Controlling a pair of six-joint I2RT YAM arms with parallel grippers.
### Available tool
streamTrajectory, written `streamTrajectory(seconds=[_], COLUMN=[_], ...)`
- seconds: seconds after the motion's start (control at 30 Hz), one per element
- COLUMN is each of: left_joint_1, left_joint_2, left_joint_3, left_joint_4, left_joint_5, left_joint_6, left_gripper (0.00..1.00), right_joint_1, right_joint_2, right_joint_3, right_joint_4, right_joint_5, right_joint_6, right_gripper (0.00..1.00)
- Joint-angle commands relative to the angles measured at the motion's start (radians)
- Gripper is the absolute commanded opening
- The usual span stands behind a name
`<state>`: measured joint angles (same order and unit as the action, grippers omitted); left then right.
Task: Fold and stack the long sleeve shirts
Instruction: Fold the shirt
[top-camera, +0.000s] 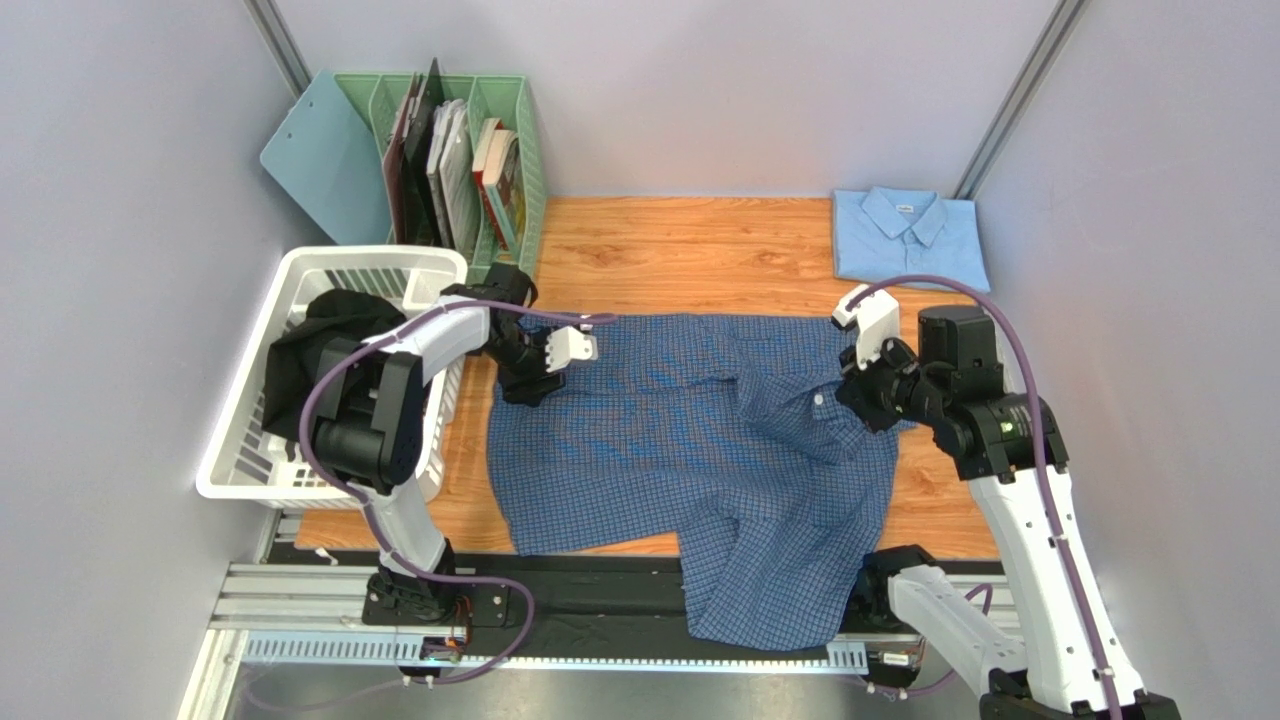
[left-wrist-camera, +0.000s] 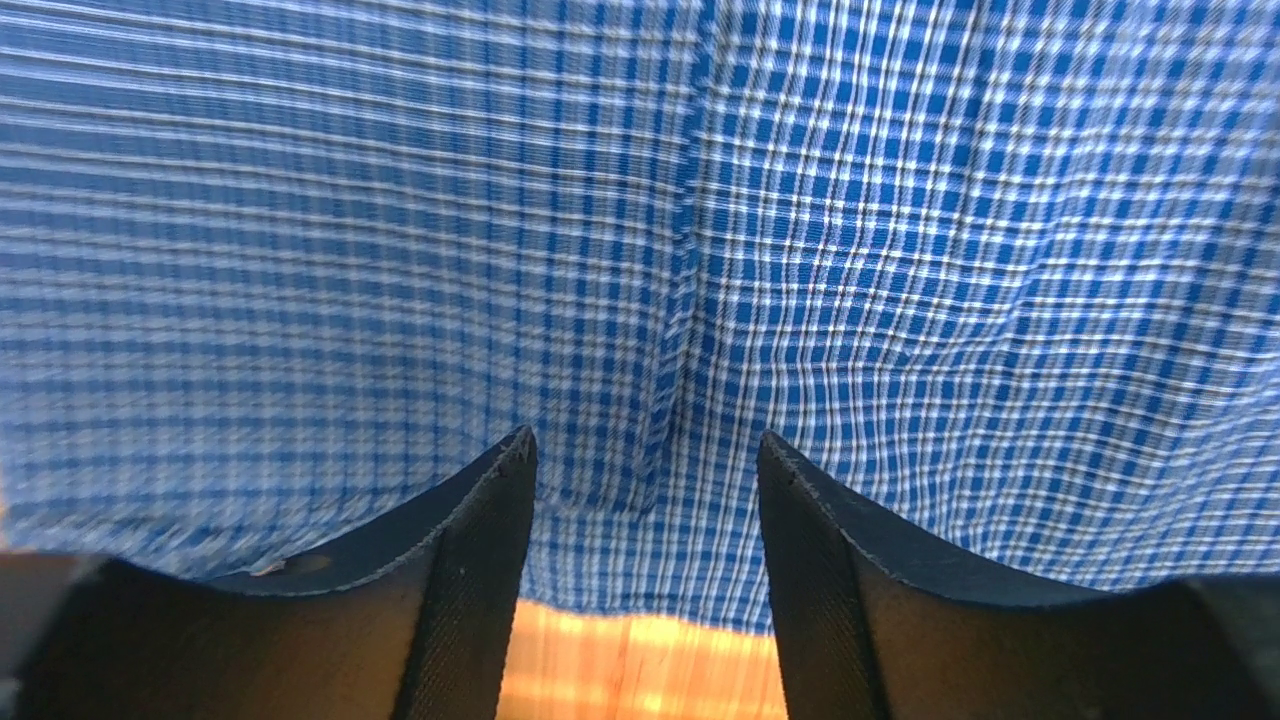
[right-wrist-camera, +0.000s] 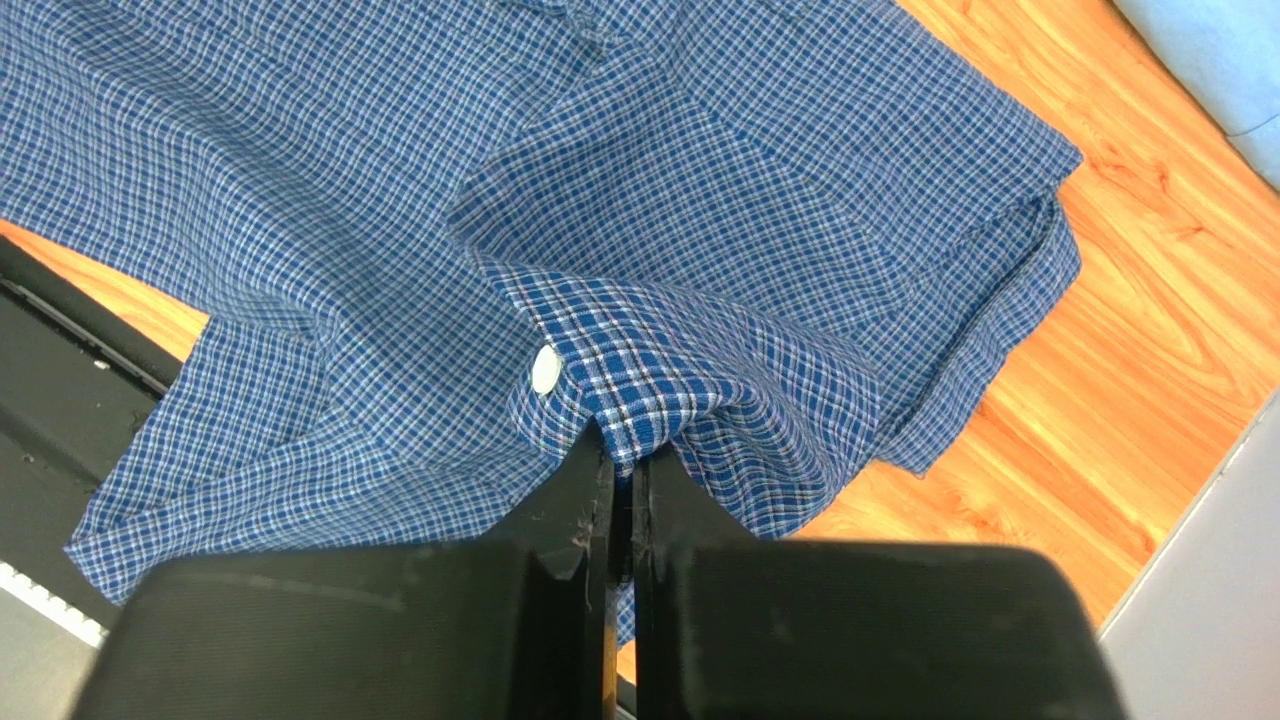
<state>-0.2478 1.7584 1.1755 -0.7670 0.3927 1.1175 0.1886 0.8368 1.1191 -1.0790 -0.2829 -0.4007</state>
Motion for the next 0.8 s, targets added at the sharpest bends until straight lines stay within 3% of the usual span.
streamTrajectory(seconds=[0.0,0.1,0.13,0.3,0.33,0.47,0.67,0.77], left_joint_1=[-0.005,-0.005,-0.007,-0.008,-0.008,-0.008,-0.008,-0.004], left_joint_2=[0.048,0.064,0.064,0.053,0.052,0.003,-0.066,-0.097], left_joint_3=[0.033,0.047,0.05,0.052,0.052,0.05,0.021,0.036], left_joint_4=[0.009,0.008,0.003,-0.021,-0.023,-0.061,-0.113,-0.124], left_joint_5=[-0.046,-0.061,-0.063,-0.066,-0.071,-0.074,-0.063,-0.02], left_joint_6=[0.047,0.054,0.057,0.08,0.087,0.096,0.146,0.117], left_gripper=[0.6,0.5,0.42,0.24,0.16,0.0,0.0,0.29], right_joint_1=[0.003,0.005,0.003,0.003,0.003,0.003,0.005,0.008], right_joint_2=[0.033,0.07,0.083,0.104,0.102,0.093,0.067,0.073], right_joint_3=[0.08,0.11,0.119,0.15,0.151,0.195,0.237,0.205], right_joint_4=[0.07,0.068,0.07,0.056,0.056,0.018,-0.082,-0.095], right_joint_5=[0.018,0.019,0.021,0.014,0.017,0.033,-0.004,-0.071], right_joint_6=[-0.036,-0.061,-0.066,-0.084,-0.086,-0.101,-0.159,-0.176], right_gripper=[0.0,0.0,0.0,0.0,0.0,0.0,0.0,0.0])
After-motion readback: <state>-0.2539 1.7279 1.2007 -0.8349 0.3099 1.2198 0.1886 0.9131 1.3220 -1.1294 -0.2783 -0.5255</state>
